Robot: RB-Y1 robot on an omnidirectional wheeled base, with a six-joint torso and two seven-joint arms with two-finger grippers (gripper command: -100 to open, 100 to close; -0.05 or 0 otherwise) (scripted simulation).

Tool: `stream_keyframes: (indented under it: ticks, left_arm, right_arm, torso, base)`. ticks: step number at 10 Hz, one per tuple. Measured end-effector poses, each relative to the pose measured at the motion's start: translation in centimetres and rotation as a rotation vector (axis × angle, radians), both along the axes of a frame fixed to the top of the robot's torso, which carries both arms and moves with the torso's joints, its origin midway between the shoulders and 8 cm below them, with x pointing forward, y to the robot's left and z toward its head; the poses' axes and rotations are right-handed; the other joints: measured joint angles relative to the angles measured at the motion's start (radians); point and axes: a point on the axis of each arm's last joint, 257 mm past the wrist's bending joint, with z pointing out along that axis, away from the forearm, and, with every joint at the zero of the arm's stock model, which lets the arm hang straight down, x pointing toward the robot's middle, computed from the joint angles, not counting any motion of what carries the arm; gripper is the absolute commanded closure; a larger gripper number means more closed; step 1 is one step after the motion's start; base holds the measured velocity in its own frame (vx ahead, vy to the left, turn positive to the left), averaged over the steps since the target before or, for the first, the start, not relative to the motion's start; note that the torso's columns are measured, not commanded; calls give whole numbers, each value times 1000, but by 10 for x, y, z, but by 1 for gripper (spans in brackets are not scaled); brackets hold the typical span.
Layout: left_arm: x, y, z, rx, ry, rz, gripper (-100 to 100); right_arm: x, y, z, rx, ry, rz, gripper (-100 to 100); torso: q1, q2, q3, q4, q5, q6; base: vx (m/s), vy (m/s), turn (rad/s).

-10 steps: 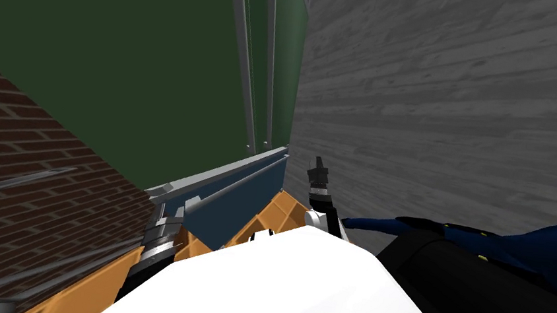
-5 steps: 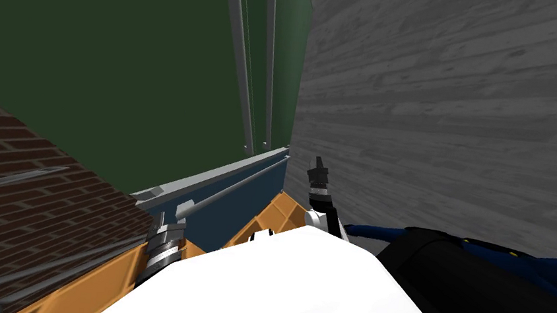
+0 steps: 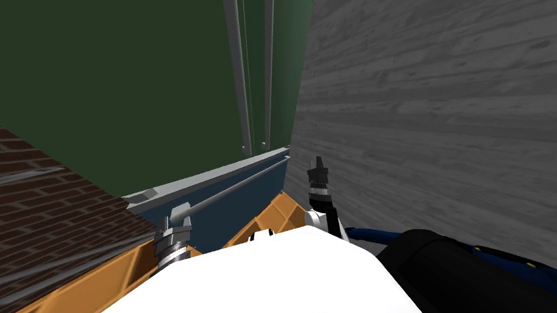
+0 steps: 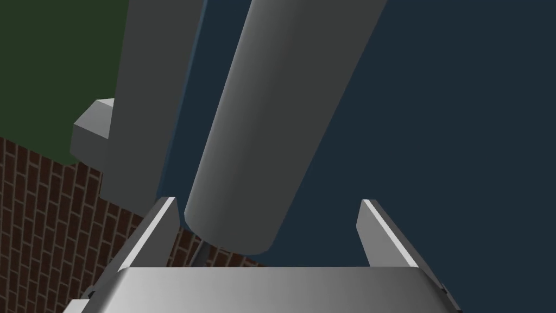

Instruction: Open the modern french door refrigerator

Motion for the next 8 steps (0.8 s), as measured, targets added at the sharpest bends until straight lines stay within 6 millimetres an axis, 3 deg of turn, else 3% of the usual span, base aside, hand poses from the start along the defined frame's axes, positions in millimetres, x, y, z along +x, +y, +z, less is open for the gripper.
stream_keyframes:
  ticks: [3,4,6,8]
  left_arm:
    - [5,4,10,2,-2,0,-100]
    - [5,4,11,1,-1,0,100]
    - [4,3,11,11,-21,0,100]
    - [4,3,15,14,-24,-1,100]
  right_arm:
    - [0,0,0,0,0,0,0]
    - [0,0,0,0,0,0,0]
    - [0,0,0,0,0,0,0]
    - [0,0,0,0,0,0,0]
  torso:
    - [-1,-2,-1,-1,0,0]
    - [-1,0,0,0,0,0]
    - [1,-2,1,-6,7,2]
    - [0,-2,-1,-3,3,0]
  base:
    - [44,18,2]
    - [-25,-6,6]
    - [-49,-17,-1]
    - [-111,-95,17]
